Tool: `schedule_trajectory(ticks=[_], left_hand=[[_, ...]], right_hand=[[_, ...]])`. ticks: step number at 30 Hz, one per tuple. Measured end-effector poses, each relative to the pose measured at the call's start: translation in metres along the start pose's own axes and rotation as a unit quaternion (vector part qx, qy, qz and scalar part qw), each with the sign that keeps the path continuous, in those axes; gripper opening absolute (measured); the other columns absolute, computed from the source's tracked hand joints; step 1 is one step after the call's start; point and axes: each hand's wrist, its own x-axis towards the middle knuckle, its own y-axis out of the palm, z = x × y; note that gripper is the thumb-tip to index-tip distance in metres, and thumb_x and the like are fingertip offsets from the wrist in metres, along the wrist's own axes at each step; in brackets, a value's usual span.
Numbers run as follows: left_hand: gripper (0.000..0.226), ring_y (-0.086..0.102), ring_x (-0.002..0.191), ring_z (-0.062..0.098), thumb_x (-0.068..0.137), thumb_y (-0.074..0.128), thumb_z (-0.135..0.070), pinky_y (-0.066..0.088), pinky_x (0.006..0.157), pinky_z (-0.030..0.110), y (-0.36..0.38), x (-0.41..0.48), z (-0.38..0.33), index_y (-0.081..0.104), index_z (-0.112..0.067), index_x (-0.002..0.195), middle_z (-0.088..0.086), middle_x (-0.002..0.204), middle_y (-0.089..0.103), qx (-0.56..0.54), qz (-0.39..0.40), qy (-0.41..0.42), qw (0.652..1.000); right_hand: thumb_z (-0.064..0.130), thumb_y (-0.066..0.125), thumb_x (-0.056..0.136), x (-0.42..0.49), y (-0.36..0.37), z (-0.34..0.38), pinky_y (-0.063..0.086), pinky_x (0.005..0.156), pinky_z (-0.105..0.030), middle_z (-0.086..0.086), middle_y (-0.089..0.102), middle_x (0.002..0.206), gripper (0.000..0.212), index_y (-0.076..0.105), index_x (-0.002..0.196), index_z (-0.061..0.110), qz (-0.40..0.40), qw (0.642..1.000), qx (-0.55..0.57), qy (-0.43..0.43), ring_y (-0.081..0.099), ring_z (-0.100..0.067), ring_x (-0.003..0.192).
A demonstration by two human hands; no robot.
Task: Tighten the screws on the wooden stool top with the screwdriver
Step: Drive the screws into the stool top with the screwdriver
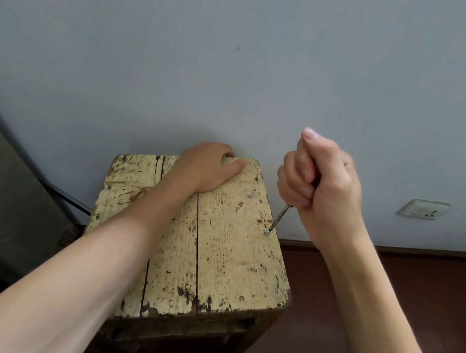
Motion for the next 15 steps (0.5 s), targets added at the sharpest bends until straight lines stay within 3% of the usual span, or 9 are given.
schedule_trajectory(ticks=[8, 12, 14, 15], left_hand=[[0.057, 0.056, 0.094, 0.013, 0.090, 0.041, -0.076, 0.040, 0.077, 0.034, 0.001, 0.001, 0.001, 0.069, -0.033, 0.116, -0.011, 0.114, 0.070, -0.001, 0.000, 0.002, 1.000], [0.058, 0.062, 0.105, 0.018, 0.091, 0.041, -0.075, 0.044, 0.082, 0.036, 0.000, 0.000, 0.000, 0.069, -0.032, 0.119, -0.010, 0.118, 0.070, 0.003, 0.002, 0.002, 1.000], [0.058, 0.062, 0.107, 0.020, 0.091, 0.041, -0.075, 0.045, 0.083, 0.036, -0.001, -0.001, -0.001, 0.069, -0.032, 0.119, -0.009, 0.119, 0.070, 0.005, 0.002, 0.002, 1.000], [0.058, 0.062, 0.107, 0.020, 0.091, 0.041, -0.075, 0.046, 0.083, 0.036, -0.001, -0.001, -0.002, 0.068, -0.032, 0.119, -0.009, 0.118, 0.070, 0.005, 0.001, 0.002, 1.000]], right_hand=[[0.029, 0.046, 0.101, -0.010, 0.020, -0.009, 0.013, 0.048, -0.032, 0.005, 0.027, 0.054, 0.042, 0.033, 0.062, 0.023, -0.241, 0.968, 0.015, -0.075, 0.015, -0.020, 0.054], [0.028, 0.050, 0.103, -0.005, 0.006, -0.008, 0.023, 0.047, -0.028, 0.005, 0.043, 0.058, 0.030, 0.052, 0.075, 0.019, -0.207, 0.977, -0.003, -0.055, 0.032, -0.013, 0.048], [0.023, 0.053, 0.097, -0.001, -0.005, -0.002, 0.038, 0.055, -0.032, 0.003, 0.060, 0.074, 0.013, 0.066, 0.096, 0.022, -0.149, 0.987, -0.028, -0.057, 0.052, -0.015, 0.059], [0.020, 0.053, 0.096, 0.001, -0.011, 0.000, 0.045, 0.062, -0.032, 0.001, 0.067, 0.083, 0.019, 0.068, 0.107, 0.024, -0.113, 0.991, -0.030, -0.057, 0.059, -0.015, 0.068]])
